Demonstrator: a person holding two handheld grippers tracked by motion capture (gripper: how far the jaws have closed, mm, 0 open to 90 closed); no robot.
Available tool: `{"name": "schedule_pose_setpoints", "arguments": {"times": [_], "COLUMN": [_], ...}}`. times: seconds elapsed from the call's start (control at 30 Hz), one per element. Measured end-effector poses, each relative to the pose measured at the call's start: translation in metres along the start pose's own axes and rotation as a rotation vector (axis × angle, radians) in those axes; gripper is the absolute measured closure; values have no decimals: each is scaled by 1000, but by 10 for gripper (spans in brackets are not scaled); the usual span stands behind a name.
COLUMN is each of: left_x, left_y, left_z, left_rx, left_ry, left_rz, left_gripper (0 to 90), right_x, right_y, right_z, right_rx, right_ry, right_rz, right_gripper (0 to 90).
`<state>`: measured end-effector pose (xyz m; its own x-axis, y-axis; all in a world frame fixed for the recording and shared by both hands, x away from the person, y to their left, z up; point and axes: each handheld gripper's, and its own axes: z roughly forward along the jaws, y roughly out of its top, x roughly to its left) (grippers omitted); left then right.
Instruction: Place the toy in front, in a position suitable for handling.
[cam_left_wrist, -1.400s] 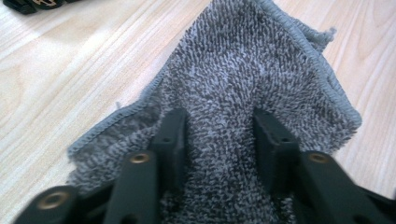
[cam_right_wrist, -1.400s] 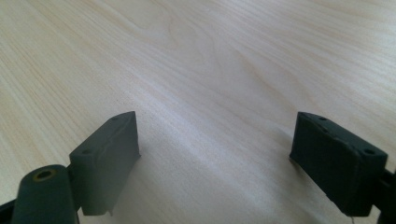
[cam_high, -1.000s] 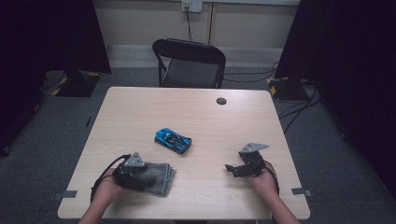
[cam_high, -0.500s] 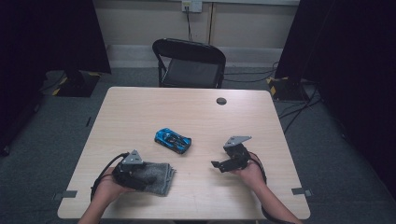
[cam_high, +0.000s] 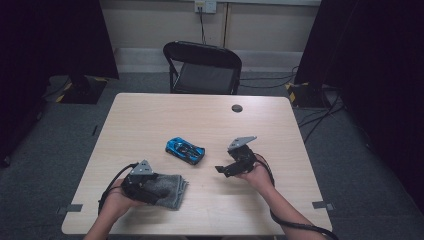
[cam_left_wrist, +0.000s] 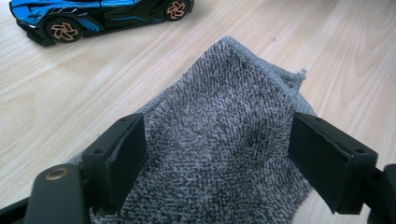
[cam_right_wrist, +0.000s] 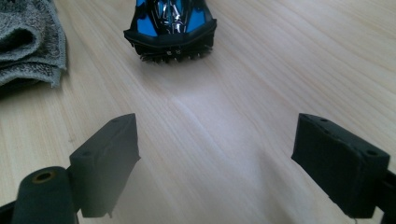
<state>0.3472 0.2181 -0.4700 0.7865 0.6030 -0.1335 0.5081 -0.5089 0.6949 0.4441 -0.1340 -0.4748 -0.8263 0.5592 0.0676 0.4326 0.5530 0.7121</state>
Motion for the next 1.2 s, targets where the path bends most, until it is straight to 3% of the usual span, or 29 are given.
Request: {"name": "schedule_pose_setpoints", "arguments": {"times": [0.4,0.53,0.57,0.83,1.03,1.2], "left_x": [0,1,1,0,-1,-2], "left_y": [1,0,0,0,1,1], "left_z": [0,-1,-1,-4,-2,0], "left_rx": [-1,-3,-1,-5,5,12], "left_ry": [6,10,12,18,12,10], "left_rz": [9,7,13,17,26,32], "left_gripper": [171,170,170,172,173,175], "right_x": [12,15,17,17,20,21], "right_y": [38,47,53,67,75,77], "right_z": [27,35,39,54,64,76], "right_rx": [1,0,10,-2,10,17], "right_ry": [32,45,33,57,34,57], "right_rz": [-71,-71,-108,-84,-103,-96], "right_gripper": [136,136,134,135,135,134]}}
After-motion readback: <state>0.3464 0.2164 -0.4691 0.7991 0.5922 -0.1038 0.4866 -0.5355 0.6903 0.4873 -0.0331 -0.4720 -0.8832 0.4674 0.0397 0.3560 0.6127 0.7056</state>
